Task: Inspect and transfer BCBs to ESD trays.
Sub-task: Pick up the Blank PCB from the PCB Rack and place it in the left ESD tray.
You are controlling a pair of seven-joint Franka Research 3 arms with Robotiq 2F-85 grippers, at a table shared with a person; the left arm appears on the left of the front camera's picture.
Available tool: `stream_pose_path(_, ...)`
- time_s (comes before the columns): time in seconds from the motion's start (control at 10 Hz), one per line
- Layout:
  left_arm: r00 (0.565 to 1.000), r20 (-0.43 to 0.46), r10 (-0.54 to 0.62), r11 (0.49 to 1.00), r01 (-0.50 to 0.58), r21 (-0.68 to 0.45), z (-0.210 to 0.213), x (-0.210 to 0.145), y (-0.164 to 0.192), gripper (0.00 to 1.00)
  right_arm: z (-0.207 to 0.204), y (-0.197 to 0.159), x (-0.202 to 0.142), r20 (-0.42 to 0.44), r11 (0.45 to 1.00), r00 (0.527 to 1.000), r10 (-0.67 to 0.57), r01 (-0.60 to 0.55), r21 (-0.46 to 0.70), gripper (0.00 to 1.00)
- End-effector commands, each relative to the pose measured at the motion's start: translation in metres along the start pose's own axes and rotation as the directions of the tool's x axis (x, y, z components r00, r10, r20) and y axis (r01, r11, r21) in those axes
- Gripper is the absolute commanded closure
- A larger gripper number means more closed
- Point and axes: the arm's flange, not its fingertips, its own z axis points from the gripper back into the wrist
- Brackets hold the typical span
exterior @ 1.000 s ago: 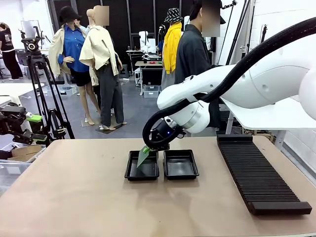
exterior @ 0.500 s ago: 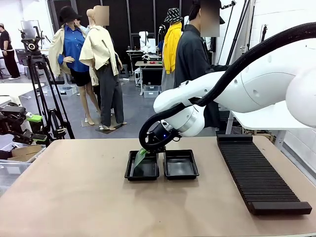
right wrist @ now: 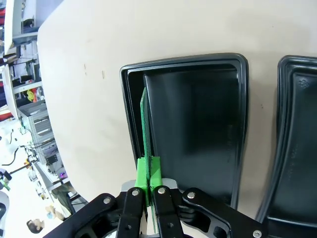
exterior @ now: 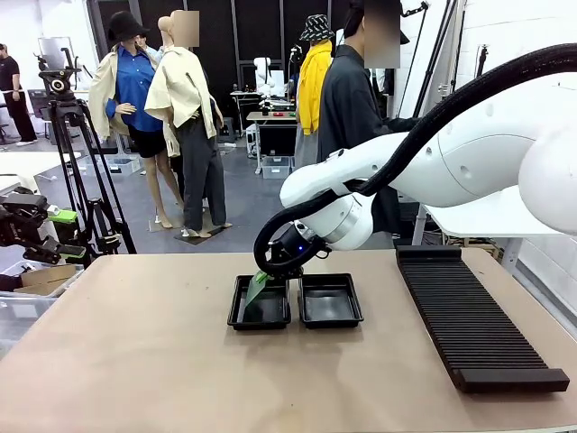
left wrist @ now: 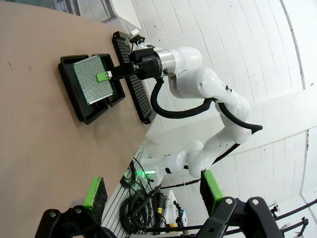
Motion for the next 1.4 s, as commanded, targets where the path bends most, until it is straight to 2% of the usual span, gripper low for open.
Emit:
stream_pose_path(0.0, 1.000, 0.011, -0.002, 1.000, 0.002, 0.006, 0.001, 0.000, 0.000, 0.00, 0.001, 0.001, -0.001, -0.004, 1.000, 1.000, 0.000, 0.000, 0.001, 1.00)
stream_pose_path(0.7, 1.000, 0.011, -0.002, 1.000, 0.002, 0.006, 0.001, 0.000, 0.000, 0.00, 0.000, 0.000, 0.000, 0.000, 1.000, 1.000, 0.000, 0.000, 0.000, 1.00)
stream_pose_path(0.9, 1.000, 0.011, -0.002, 1.000, 0.002, 0.006, 0.001, 0.000, 0.000, 0.00, -0.012, -0.004, 0.005, 0.029, 0.998, 0.999, -0.029, 0.031, -0.055, 1.00)
stream_pose_path(1.3, 1.000, 0.011, -0.002, 1.000, 0.002, 0.006, 0.001, 0.000, 0.000, 0.00, -0.023, -0.010, 0.002, 0.031, 0.999, 0.999, -0.038, 0.038, -0.009, 1.00)
